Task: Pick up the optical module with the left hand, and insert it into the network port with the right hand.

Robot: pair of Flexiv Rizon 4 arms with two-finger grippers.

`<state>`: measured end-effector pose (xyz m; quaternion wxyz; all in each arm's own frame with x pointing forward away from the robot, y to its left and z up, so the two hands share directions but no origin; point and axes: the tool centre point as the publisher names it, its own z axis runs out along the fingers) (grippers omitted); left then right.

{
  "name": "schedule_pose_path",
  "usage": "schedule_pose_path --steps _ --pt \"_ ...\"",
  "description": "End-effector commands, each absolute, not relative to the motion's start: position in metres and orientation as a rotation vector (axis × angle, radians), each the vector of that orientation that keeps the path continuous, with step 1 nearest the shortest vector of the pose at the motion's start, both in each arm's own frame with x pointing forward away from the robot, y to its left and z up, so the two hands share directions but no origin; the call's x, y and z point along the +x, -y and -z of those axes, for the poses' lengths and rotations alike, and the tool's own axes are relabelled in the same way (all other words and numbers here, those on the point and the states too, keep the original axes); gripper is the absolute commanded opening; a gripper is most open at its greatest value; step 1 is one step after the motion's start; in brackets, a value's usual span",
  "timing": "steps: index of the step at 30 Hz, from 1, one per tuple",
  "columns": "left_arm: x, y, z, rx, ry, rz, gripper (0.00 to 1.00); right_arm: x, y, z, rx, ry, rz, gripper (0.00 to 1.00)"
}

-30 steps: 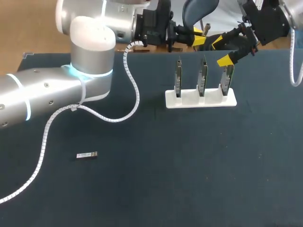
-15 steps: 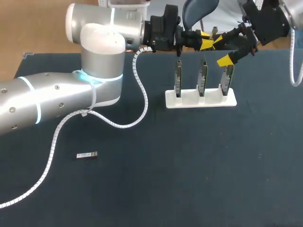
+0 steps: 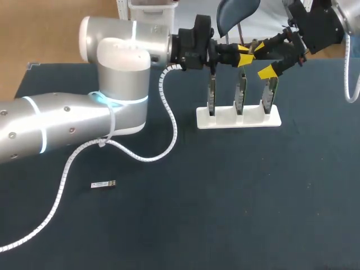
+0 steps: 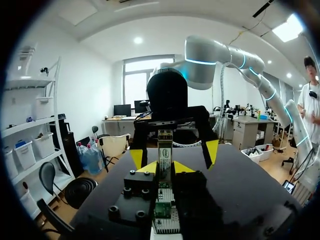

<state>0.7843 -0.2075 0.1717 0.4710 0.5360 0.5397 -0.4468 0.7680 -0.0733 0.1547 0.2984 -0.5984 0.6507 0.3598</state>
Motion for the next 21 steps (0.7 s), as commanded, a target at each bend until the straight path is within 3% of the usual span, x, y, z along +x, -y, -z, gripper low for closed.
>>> schedule_pose_path --steps 1,21 --pt "0.7802 0.2037 -0.171 1.304 -1.319 1.09 0.0 0.7682 0.0732 -0.1544 -1.59 -1.728 -0.956 1.0" --pt "0.7832 0.1965 -0.1643 1.272 -1.329 1.106 0.0 0.7682 0.0732 -0.1544 -1.59 -1.728 -0.956 1.0"
